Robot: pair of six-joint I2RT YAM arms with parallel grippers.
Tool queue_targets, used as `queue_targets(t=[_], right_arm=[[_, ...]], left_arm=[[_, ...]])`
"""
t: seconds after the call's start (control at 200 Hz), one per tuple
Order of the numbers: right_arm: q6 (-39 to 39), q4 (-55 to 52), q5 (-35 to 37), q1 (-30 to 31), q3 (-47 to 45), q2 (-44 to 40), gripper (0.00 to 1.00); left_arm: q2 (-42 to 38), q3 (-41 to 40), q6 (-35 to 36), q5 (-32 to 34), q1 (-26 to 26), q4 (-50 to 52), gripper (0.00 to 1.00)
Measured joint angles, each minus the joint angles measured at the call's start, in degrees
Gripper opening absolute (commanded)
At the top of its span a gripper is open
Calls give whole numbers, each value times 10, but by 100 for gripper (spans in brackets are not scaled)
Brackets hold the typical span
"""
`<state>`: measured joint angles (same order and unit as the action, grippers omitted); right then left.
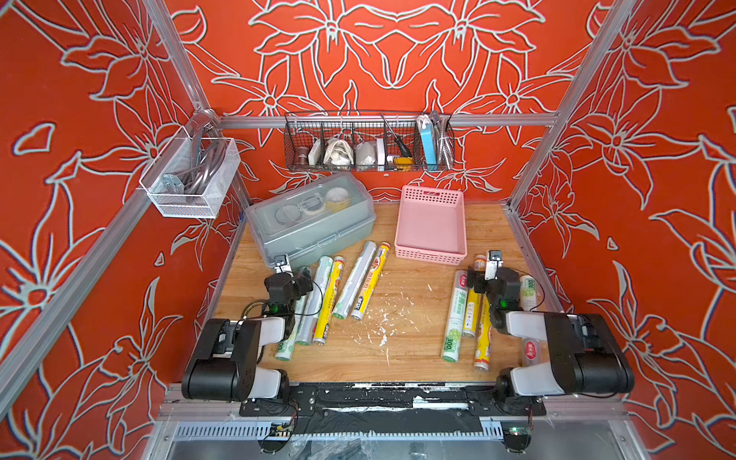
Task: Put the plastic wrap into the basket
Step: Move the basket to the center of the board.
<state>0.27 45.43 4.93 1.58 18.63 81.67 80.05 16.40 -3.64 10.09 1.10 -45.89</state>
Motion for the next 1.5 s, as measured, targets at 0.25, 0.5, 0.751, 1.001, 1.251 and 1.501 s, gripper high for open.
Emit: queue_targets(t=[0.25,0.5,0.751,1.001,1.251,1.501], right_arm=[[0,0,0,0,0,0,99],[0,0,0,0,0,0,99],[3,-138,8,0,52,-91,100],[101,-384,26,0,263,-122,93],[143,-592,-91,0,500,42,84],[143,-718,-155,0,662,237,79]], left_arm=[[0,0,0,0,0,0,98],[0,0,0,0,0,0,98],[-106,0,-4,44,-13,77,98],[-222,95,-99,109,-50,250,98],[-214,211,-196,68,-141,398,98],[-163,281,-211,-3,-239,472,98]])
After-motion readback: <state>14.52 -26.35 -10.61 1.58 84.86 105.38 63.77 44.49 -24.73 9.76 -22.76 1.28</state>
